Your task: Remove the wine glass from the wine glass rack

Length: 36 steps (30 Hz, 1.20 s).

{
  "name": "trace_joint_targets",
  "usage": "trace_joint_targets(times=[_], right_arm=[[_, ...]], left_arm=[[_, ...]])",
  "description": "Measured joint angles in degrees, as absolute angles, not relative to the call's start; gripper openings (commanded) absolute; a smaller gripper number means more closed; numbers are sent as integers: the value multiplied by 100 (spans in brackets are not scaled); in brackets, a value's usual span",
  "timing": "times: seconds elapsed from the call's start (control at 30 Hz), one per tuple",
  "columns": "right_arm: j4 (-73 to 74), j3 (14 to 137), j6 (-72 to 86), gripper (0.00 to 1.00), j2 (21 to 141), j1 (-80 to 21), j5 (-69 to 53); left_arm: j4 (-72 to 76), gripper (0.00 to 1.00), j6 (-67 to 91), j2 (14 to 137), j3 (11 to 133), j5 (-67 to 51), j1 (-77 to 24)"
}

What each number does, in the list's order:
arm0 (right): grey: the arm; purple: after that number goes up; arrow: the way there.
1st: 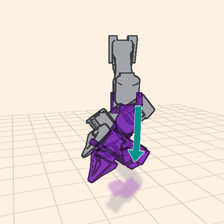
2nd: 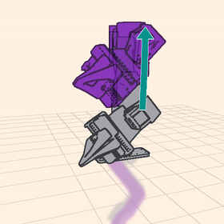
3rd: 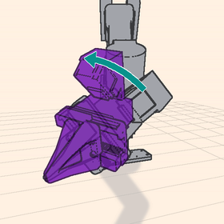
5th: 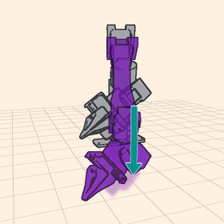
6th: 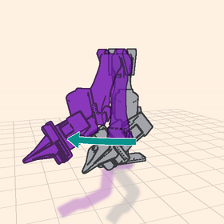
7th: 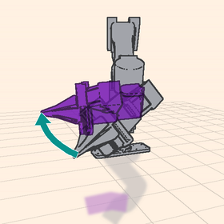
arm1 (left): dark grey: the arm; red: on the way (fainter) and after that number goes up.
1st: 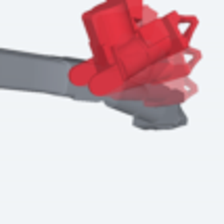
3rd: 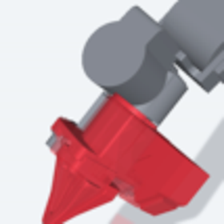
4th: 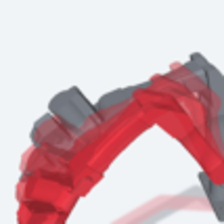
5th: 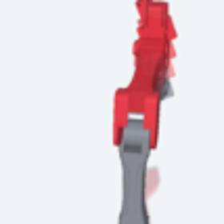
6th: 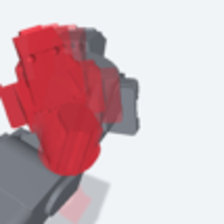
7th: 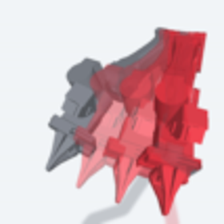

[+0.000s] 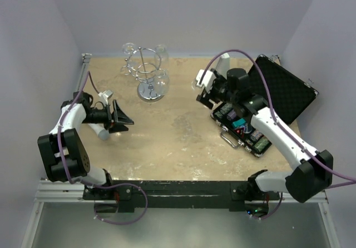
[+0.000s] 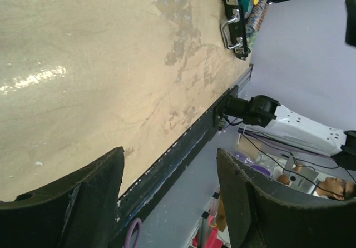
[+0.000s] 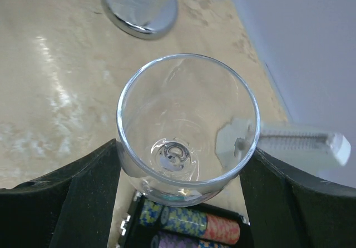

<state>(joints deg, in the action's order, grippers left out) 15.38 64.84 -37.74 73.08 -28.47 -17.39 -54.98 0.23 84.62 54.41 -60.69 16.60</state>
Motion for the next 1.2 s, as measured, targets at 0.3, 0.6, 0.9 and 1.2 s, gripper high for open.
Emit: trace_joint_targets(times=[0.3, 0.6, 0.9, 1.2], right_arm=[[814, 6729, -3166, 57, 8394, -1402, -2451], [-222, 6617, -2703, 57, 8562, -1114, -2921], [-950, 6499, -2388, 57, 9107, -932, -3076], [-1258, 6285, -2222, 57, 9198, -926, -3107]], left_arm=[[-5120, 69, -274, 8318, 5599, -5376, 1664], [-3844, 70, -622, 6788, 5264, -4731, 1675], [-2995, 68, -506, 6302, 4777, -4298, 1675], [-2652, 68, -233, 6344, 4731, -4084, 1675]])
